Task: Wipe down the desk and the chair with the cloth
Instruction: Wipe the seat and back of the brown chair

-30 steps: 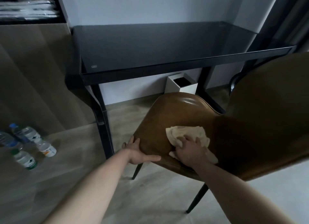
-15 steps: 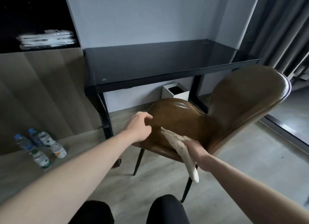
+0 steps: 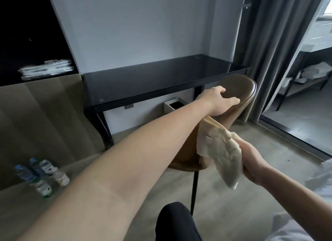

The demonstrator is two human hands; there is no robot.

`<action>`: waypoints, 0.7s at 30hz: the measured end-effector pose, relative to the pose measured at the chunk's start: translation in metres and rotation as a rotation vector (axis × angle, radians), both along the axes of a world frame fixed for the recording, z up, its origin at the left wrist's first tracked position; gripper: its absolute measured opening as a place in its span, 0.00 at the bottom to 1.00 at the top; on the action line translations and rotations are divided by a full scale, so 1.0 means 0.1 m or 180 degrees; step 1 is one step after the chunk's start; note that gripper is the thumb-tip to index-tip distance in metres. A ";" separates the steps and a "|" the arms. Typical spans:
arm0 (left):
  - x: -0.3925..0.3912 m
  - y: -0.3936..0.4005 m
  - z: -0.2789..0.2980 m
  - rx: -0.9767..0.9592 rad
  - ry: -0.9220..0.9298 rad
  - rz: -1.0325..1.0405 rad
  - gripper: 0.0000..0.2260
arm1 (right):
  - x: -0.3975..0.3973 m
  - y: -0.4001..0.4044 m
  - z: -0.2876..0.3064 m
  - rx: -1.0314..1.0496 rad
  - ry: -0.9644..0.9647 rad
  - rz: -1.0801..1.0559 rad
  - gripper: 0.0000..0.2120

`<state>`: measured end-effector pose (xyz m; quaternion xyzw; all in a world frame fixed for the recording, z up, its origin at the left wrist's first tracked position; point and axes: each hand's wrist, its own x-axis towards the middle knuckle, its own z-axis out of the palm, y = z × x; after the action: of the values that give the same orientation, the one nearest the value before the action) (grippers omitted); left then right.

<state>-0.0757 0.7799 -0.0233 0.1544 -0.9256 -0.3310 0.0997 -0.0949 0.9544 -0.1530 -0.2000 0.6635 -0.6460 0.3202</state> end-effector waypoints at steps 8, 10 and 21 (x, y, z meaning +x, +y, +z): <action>-0.46 0.36 -0.23 -0.1114 -0.0369 0.0201 0.19 | -0.07 0.42 0.05 0.0031 0.0373 -0.0351 0.15; -0.49 0.37 -0.26 -0.1267 -0.0330 0.0227 0.16 | -0.03 0.48 0.06 -0.0020 0.0394 -0.0544 0.14; -0.29 0.23 -0.27 -0.1652 -0.0112 0.0055 0.13 | 0.08 0.67 0.33 -0.0465 0.0581 -0.2267 0.14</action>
<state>-0.1045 0.8029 -0.0508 0.1373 -0.9798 -0.0787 0.1226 -0.0872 1.0209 -0.1204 -0.0359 0.6695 -0.7419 -0.0001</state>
